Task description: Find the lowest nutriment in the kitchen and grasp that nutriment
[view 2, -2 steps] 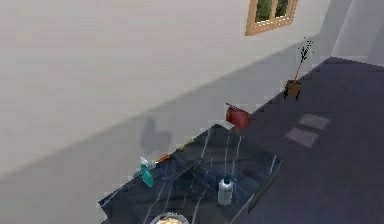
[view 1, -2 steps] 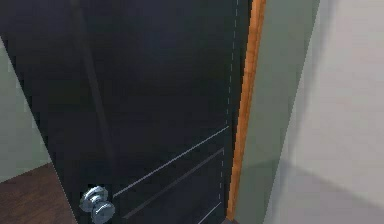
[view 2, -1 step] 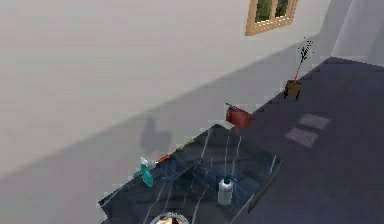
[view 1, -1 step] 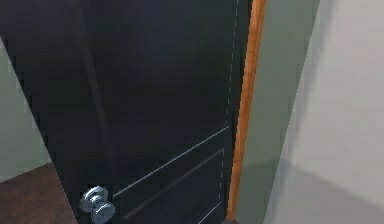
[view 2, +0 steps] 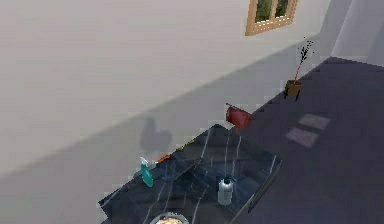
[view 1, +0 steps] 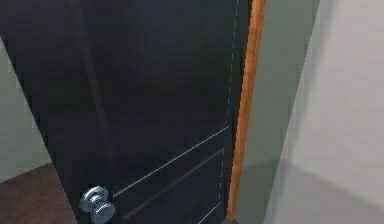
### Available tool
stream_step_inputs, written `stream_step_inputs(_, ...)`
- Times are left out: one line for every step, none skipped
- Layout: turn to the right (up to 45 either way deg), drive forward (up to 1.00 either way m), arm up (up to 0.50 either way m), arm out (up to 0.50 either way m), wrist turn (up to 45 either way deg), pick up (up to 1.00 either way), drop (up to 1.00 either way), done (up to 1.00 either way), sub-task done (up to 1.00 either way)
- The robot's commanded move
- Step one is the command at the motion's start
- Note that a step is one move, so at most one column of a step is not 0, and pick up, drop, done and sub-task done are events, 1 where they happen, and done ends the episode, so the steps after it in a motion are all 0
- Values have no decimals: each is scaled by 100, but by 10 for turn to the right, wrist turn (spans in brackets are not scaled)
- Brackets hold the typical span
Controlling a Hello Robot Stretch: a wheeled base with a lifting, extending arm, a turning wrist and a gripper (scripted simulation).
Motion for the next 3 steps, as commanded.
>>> stream_step_inputs(0,0,0,0,0,100,0,0,0)
stream_step_inputs(0,0,10,0,0,0,0,0,0)
stream_step_inputs(0,0,0,0,0,0,0,100,0)
